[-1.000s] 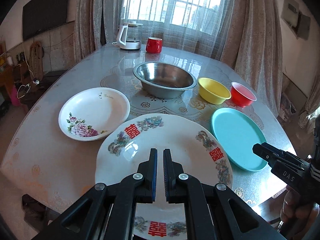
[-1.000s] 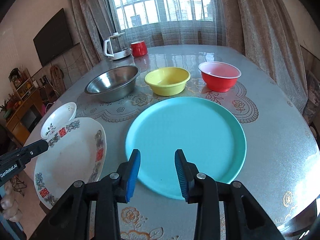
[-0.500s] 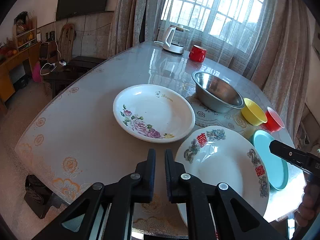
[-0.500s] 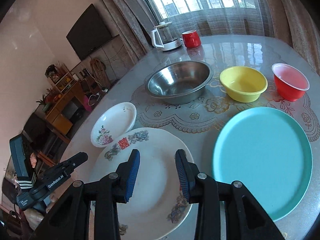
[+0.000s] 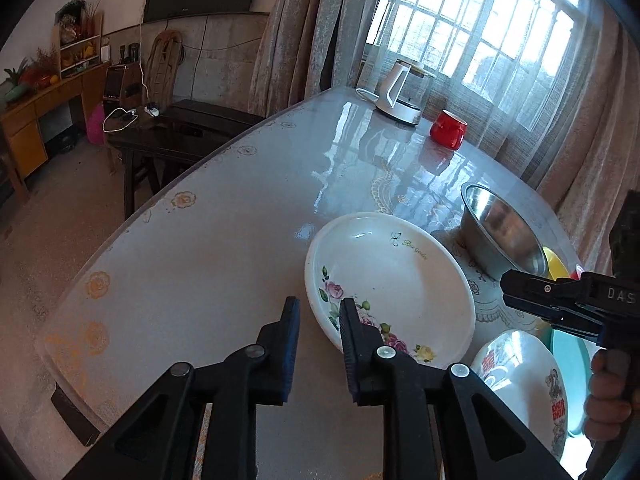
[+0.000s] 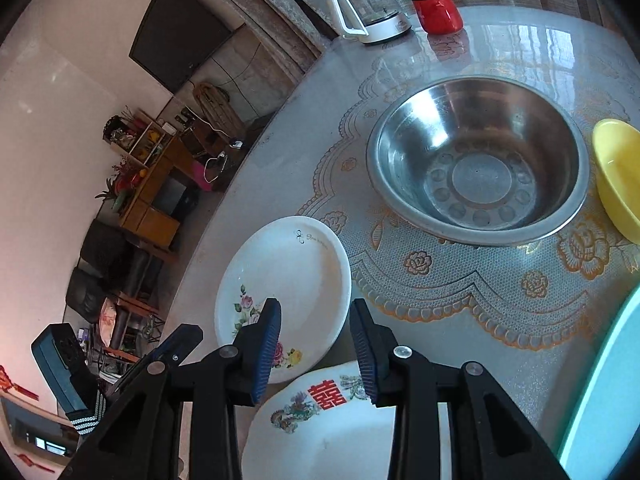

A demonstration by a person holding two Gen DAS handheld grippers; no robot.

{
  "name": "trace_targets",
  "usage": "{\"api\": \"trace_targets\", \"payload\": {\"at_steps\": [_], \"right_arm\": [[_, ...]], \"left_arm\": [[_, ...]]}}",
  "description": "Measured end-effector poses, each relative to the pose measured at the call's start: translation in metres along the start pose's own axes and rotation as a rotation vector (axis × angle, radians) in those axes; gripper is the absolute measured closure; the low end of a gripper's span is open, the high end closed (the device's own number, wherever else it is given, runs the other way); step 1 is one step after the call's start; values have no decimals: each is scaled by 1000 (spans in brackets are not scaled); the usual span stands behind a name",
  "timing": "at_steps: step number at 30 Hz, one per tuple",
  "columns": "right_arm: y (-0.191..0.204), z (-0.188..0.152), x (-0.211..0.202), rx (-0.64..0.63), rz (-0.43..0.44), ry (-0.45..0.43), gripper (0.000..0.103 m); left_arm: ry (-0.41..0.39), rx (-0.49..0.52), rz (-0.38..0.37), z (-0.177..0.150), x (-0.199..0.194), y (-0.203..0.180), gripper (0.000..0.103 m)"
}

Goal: Organize plates and bowls
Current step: 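Grasp the rim of the small rose-patterned white plate with both grippers, then lift the rose plate and carry it over the teal plate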

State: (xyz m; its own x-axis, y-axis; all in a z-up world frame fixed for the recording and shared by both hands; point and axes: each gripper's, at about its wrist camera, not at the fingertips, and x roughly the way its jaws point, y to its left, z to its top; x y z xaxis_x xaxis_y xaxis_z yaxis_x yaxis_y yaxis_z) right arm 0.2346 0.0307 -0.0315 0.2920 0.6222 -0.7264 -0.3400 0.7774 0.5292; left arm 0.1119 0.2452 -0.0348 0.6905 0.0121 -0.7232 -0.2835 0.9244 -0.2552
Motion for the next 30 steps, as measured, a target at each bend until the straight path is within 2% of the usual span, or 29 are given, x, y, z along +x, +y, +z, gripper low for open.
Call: {"api": "trace_targets", "payload": {"at_steps": [6,14,15,21,30], "right_arm": [[-5,10,33,9,-61,55,76],[-4,14,61,-19,-92,125,87],[-3,13,62,-22,-90,120,90],[-3,17,62,-7,-87,104,90],[-2,16,40,-13,-51,55,90]], "left_arm": [[35,-5,-52,10,22,1,82],[105,27,-39,13,54,-3,84],[95,33,-31,12,55,-5,84],[65,54,-17,9,47,-9,84],[29,58,-32,13,28,-13,84]]}}
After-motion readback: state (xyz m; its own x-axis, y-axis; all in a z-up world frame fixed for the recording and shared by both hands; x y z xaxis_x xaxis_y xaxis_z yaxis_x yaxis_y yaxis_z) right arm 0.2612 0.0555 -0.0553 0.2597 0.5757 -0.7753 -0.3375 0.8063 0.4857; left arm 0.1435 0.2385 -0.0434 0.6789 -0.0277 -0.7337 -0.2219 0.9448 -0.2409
